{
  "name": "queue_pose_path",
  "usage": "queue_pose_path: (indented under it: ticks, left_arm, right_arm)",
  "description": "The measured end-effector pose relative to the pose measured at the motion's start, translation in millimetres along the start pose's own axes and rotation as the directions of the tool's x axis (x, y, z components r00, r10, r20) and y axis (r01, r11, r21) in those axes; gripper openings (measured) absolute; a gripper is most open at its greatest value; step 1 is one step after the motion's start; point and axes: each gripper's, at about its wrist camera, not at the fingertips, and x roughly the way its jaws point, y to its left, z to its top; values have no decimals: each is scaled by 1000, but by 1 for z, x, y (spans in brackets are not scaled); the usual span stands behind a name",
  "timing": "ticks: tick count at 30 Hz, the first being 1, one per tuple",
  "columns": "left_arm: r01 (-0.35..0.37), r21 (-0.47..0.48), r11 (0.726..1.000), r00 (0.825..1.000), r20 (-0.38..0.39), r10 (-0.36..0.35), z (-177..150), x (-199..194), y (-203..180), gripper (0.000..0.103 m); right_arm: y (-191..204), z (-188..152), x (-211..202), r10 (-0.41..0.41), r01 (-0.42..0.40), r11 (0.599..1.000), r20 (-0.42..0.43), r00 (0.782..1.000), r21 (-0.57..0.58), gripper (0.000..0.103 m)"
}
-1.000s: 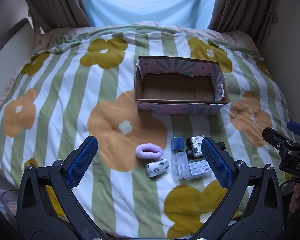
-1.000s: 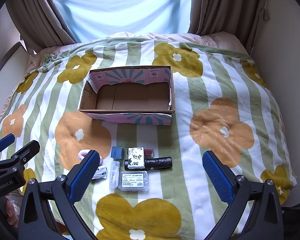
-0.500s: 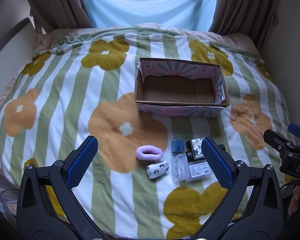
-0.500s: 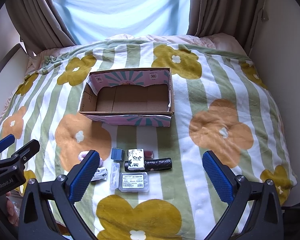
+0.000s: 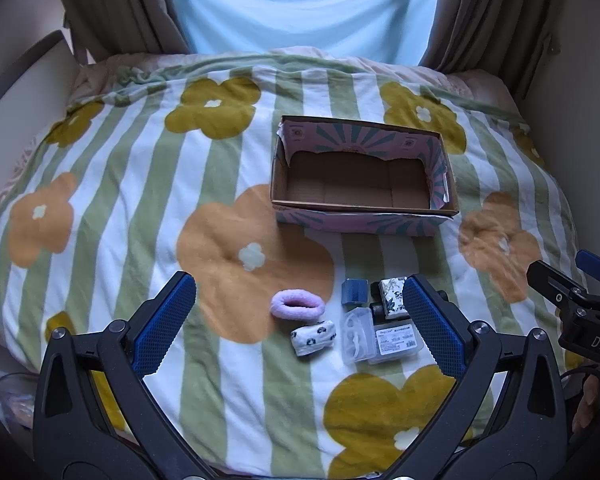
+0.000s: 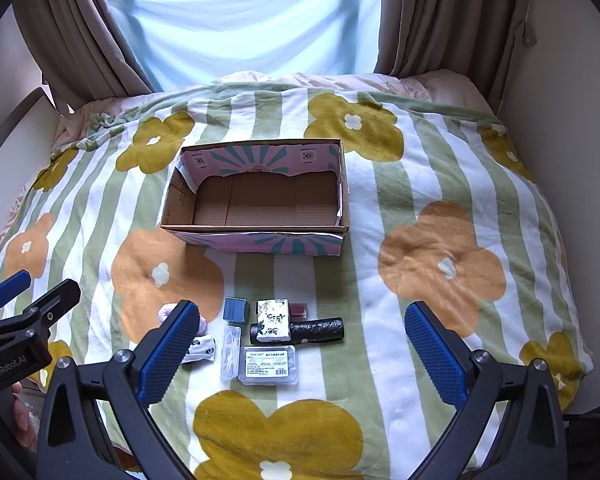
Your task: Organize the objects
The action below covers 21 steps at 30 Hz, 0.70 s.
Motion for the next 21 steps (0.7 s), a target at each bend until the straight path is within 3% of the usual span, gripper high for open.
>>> queue_pose_path:
  ticks: [10, 21]
  left_arm:
    - [-27, -2, 1000, 1000, 8, 27, -2, -2, 1, 103]
    - [-2, 5, 1000, 1000, 21, 2, -3, -5, 2, 103]
  right_arm:
    - [0, 1, -1, 1, -1, 1000, 10, 1000, -6, 102]
    - [0, -2, 0, 6, -6, 1000, 15, 1000, -1, 102]
